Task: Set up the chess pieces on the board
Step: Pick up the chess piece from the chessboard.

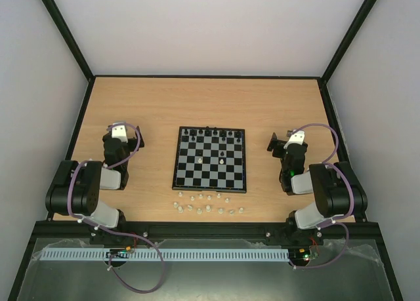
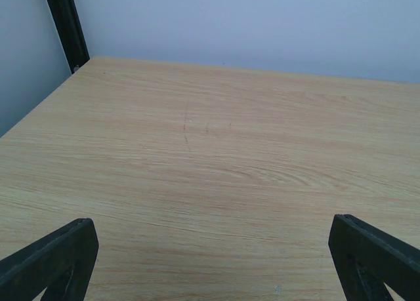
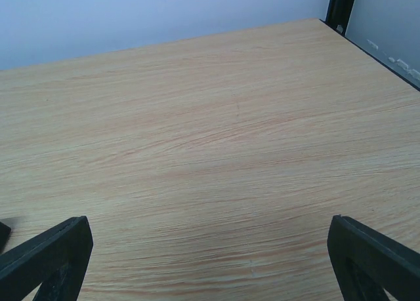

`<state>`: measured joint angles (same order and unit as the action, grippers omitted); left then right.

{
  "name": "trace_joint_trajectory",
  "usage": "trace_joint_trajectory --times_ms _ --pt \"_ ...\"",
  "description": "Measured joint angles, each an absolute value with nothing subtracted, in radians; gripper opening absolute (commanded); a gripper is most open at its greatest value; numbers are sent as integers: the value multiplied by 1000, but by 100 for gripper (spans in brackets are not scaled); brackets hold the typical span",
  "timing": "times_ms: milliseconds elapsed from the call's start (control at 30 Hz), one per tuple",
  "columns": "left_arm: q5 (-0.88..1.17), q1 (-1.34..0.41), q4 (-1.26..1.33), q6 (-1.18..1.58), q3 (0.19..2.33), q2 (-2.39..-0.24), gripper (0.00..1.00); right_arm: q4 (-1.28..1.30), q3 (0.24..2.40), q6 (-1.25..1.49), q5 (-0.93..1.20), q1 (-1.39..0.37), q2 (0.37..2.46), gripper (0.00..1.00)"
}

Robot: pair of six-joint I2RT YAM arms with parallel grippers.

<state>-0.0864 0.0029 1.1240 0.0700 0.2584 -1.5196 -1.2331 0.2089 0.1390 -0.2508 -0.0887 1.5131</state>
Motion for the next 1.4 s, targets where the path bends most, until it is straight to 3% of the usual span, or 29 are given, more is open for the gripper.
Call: trace_joint_trajectory --times_ms 833,1000,1167,1400 --pt "-91 3 1122 71 259 -1518 99 -1231 209 140 -256 -89 1512 99" --pt "-128 3 903 93 352 -1411 99 -940 321 166 -286 -86 1375 99" --pt "-110 -7 720 170 505 -1221 99 -576 625 258 -250 -86 1188 99" --pt "-56 -67 377 334 819 -1134 99 -152 986 388 -102 -99 1130 99"
